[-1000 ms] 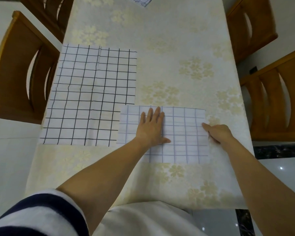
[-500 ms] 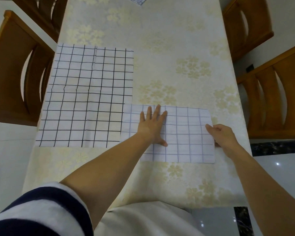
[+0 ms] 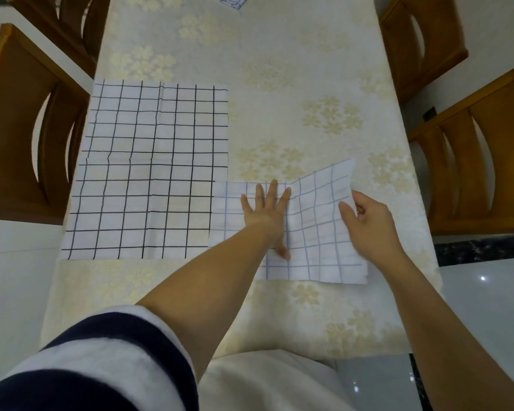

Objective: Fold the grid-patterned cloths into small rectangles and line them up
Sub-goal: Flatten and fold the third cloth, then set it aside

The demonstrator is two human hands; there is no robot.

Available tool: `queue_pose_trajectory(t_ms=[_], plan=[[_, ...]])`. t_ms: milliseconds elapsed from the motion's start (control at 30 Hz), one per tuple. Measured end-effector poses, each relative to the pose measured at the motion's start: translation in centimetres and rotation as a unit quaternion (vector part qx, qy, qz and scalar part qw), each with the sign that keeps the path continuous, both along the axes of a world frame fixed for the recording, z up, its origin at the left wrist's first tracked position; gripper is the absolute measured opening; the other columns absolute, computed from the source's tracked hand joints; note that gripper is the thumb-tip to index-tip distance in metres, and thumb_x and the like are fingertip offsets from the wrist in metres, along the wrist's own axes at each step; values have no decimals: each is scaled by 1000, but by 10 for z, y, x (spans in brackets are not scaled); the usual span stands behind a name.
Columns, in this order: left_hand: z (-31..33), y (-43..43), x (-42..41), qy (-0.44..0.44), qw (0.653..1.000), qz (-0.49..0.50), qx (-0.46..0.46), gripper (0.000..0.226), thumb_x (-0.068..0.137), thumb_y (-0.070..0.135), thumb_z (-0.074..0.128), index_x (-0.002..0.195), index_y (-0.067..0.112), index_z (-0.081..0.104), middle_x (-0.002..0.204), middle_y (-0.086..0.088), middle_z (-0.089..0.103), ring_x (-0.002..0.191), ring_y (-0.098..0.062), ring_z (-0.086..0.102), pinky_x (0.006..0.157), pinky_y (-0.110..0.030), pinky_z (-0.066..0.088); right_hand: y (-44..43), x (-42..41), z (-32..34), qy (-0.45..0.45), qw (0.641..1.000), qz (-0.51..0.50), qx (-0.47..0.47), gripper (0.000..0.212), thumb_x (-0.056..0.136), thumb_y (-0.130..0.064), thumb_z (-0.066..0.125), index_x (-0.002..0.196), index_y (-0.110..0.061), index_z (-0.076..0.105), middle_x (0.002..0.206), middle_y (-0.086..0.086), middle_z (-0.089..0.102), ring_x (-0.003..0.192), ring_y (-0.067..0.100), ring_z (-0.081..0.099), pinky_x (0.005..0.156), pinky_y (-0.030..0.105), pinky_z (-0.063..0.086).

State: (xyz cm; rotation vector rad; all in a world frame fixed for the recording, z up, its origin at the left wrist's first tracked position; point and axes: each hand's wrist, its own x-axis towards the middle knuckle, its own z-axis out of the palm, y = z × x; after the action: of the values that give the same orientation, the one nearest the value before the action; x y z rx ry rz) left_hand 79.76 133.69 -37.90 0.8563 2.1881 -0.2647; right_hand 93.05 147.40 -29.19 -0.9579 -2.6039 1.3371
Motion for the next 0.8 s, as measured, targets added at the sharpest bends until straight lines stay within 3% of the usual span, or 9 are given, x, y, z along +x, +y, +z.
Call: queue_pose_trajectory(t_ms=[67, 200, 300, 367, 467, 533, 667, 733, 800], plan=[[2, 0, 0, 8, 1000, -8, 0, 162, 54, 74, 83, 147, 26, -41, 152, -8, -49, 147, -42, -30, 116, -71, -3, -9, -6, 4, 2, 1000, 22, -6, 27, 102, -20, 51, 123, -34, 62, 102, -29, 65, 96, -13, 61, 83, 7, 47], [1, -8, -6, -4, 998, -6, 65, 163, 50, 76, 83, 150, 27, -35, 161, -6, -36, 151, -40, -20, 119, -66, 3, -25, -23, 7, -10, 999, 31, 1, 46, 103, -25, 50, 147, -16, 47, 133, 2, 64, 119, 16, 61, 105, 39, 48], [5, -31, -18, -9, 987, 22, 158, 152, 60, 75, 79, 152, 26, -32, 164, -3, -29, 152, -35, -19, 123, -58, 1, -42, -38, 11, -19, 999, 43, 11, 52, 102, -23, 51, 152, -14, 38, 101, 18, 70, 91, 25, 67, 83, 29, 54], [5, -55, -29, 20, 979, 52, 194, 134, 76, 69, 71, 155, 22, -26, 166, -1, -23, 153, -32, -16, 125, -51, 0, -59, -48, 11, -31, 996, 79, 23, 53, 102, -22, 50, 152, -15, 35, 70, 11, 61, 64, 15, 59, 58, 17, 46], [4, -94, -44, 43, 974, 95, 201, 112, 90, 58, 63, 159, 15, -13, 167, -1, -17, 154, -30, -13, 126, -46, 1, -92, -65, 0, -38, 990, 130, 51, 53, 101, -21, 48, 153, -14, 34, 57, -1, 52, 58, 9, 55, 64, 27, 51], [0, -117, -52, 48, 971, 115, 205, 103, 93, 52, 61, 161, 13, -5, 168, -2, -13, 155, -28, -11, 126, -45, 2, -116, -76, -9, -53, 983, 171, 50, 58, 101, -30, 49, 154, -13, 32, 66, 0, 62, 70, 18, 61, 74, 38, 54], [-13, -151, -61, 53, 965, 128, 223, 82, 102, 39, 51, 161, 13, 1, 169, -1, -6, 155, -28, -6, 126, -42, 3, -139, -79, -22, -3, 973, 227, -50, 58, 99, -36, 56, 152, -21, 37, 101, -6, 63, 94, 8, 60, 93, 31, 51], [-23, -164, -62, 58, 964, 111, 235, 71, 106, 39, 41, 161, 16, 2, 169, 2, -5, 155, -27, -5, 126, -41, 2, -127, -71, -36, 33, 976, 214, 28, 52, 101, -33, 55, 149, -20, 43, 129, -3, 57, 120, 12, 53, 106, 31, 43], [-32, -171, -59, 77, 964, 93, 237, 68, 107, 43, 35, 161, 18, 2, 169, 4, -5, 155, -26, -7, 126, -40, -1, -108, -64, -55, -7, 964, 237, 125, 59, 102, -35, 52, 154, -17, 33, 155, 4, 38, 143, 22, 34, 118, 34, 28]])
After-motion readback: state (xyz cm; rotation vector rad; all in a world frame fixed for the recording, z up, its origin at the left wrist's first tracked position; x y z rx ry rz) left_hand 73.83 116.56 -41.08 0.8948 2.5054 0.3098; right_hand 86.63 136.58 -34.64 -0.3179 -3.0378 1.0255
